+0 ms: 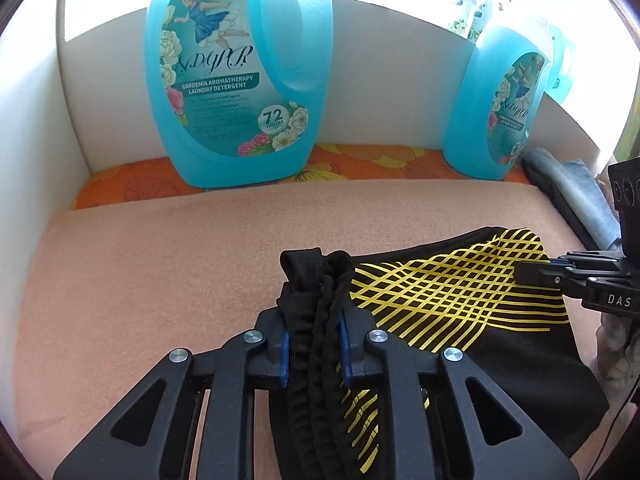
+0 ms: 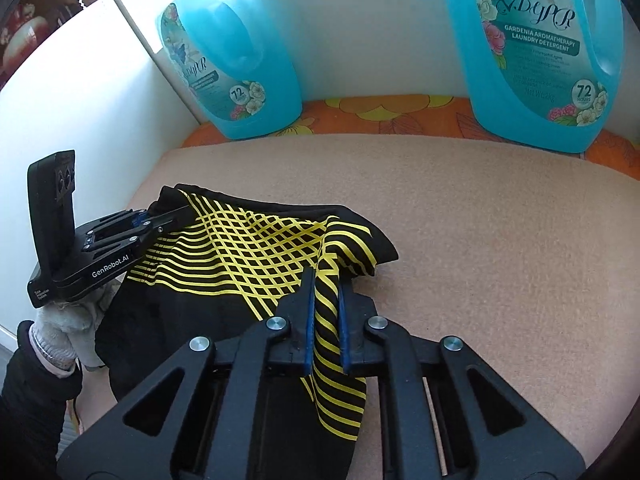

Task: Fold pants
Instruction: 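Carry the hanging pants with the right tool over to the jeans stack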

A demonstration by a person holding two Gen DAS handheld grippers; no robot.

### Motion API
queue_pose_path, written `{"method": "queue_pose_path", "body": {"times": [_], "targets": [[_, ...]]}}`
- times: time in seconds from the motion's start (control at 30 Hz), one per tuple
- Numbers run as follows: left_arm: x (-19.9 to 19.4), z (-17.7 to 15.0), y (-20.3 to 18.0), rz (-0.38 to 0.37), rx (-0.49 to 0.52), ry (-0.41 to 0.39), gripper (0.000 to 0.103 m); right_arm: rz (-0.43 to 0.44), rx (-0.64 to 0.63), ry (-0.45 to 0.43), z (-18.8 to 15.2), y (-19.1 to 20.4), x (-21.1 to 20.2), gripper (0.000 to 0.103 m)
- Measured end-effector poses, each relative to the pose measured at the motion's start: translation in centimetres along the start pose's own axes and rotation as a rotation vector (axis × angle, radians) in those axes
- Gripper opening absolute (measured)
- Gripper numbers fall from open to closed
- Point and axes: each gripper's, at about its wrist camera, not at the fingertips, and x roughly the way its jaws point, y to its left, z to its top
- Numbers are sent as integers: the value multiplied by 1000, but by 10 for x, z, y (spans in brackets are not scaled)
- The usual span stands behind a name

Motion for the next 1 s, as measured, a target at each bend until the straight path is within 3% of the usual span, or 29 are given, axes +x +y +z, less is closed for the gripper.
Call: {"method": "queue_pose_path", "body": {"times": [0.47, 1.0], "targets": [[-120, 4, -26, -32, 28, -235, 15, -35, -122, -206, -11, 60, -114, 10], [-202, 1, -92, -118, 100, -384, 14, -94, -171, -362, -34, 82, -226, 10]]}}
